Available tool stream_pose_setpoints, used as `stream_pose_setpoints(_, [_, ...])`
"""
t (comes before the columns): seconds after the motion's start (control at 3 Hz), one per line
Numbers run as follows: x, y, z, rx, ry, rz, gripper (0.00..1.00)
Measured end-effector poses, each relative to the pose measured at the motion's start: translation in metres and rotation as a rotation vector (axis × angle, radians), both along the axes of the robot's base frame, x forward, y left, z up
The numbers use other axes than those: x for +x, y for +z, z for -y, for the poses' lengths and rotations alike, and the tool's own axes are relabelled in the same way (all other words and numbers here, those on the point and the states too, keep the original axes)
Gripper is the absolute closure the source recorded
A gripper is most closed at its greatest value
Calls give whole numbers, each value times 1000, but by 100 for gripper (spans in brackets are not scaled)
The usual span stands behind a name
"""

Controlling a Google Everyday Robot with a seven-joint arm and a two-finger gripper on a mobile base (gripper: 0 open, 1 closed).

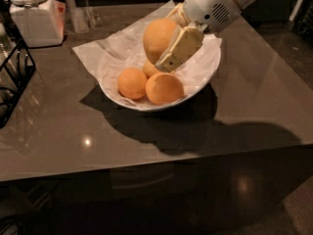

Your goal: Pick orange from white bowl

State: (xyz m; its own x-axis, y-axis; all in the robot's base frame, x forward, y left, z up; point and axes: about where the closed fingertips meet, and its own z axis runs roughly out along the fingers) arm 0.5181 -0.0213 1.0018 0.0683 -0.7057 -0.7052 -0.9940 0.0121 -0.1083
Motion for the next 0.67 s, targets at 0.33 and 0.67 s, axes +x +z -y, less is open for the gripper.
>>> stream_pose_setpoints(0.33, [-45, 11, 19, 37, -104, 39, 100])
stream_pose_setpoints(0.67, [-75, 12, 42, 72, -204, 56, 100])
